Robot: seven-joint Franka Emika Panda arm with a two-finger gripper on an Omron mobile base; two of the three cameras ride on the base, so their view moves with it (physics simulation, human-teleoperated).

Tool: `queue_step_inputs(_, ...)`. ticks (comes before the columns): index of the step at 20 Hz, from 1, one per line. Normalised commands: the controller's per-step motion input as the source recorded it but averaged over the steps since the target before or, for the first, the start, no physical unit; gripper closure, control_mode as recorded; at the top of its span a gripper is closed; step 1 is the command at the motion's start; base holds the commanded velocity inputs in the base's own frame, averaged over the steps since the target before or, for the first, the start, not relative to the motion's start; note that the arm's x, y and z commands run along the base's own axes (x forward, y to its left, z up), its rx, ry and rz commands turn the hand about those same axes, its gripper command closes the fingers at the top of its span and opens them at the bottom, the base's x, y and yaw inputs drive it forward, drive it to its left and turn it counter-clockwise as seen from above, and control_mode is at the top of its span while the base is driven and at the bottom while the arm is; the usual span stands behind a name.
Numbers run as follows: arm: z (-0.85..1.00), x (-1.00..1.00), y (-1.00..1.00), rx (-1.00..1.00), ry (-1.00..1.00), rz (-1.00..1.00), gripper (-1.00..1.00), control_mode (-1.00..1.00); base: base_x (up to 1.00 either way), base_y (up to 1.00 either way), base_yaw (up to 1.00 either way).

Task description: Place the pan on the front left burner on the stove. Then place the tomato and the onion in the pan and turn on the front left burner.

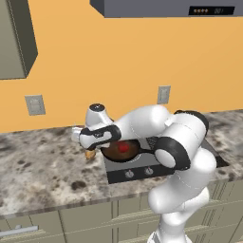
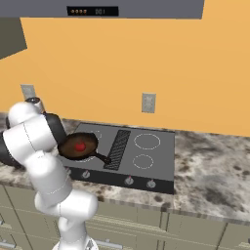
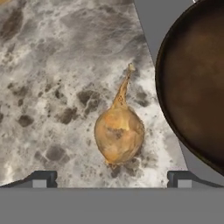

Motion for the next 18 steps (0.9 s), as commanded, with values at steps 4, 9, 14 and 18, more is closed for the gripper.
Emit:
queue_step_inputs(4,-0.11,0.17,0.26,-0.05,0.00,-0.06,-1.00,-1.00,0.00,0.00,0.00)
queue_step_inputs(9,0.00,0.12,0.24,-0.07,0.00,-0.04,-1.00,-1.00,0.00,0.00,0.00)
queue_step_inputs(14,0.00,-0.04,0.01,-0.01,0.00,-0.04,-1.00,-1.00,0.00,0.00,0.00)
queue_step_inputs(18,0.00,-0.02,-0.15,0.00,0.01,-0.01,-1.00,-1.00,0.00,0.00,0.00)
